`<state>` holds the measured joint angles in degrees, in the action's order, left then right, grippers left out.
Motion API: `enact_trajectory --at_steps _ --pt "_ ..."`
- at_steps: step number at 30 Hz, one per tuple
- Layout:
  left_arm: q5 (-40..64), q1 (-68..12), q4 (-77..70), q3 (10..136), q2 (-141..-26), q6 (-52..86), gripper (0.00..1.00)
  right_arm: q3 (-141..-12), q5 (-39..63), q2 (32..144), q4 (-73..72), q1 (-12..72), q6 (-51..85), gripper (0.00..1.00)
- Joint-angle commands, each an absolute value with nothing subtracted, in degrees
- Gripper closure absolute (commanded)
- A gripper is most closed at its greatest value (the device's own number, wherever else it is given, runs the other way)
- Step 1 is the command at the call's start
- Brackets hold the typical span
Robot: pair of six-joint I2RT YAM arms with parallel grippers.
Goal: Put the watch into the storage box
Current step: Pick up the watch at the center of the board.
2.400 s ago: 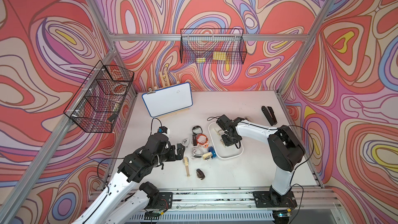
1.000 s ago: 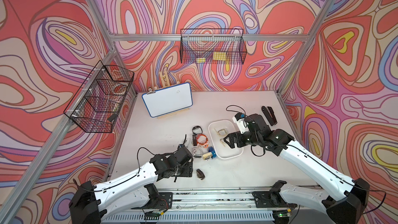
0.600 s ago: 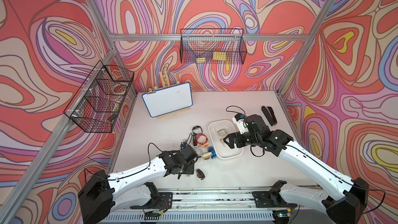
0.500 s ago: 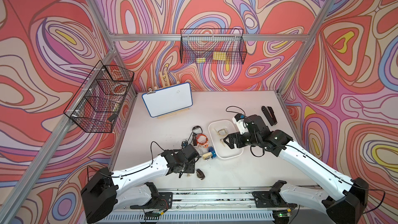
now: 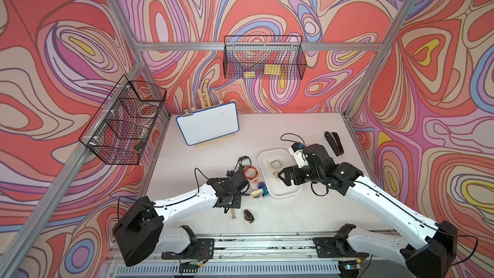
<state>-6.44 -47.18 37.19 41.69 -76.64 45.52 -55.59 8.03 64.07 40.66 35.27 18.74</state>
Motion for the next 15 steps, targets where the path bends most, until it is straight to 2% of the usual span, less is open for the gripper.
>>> enact_trajectory --at_steps 1,15 --pt "-6.3 -46.7 36.9 43.5 -78.4 43.4 0.45 -54.8 7.0 63.1 40.2 35.0 18.7 0.03" --pt "-4.5 -46.1 35.8 43.2 -80.6 41.8 0.66 -54.1 6.1 62.8 40.9 35.1 18.1 0.04"
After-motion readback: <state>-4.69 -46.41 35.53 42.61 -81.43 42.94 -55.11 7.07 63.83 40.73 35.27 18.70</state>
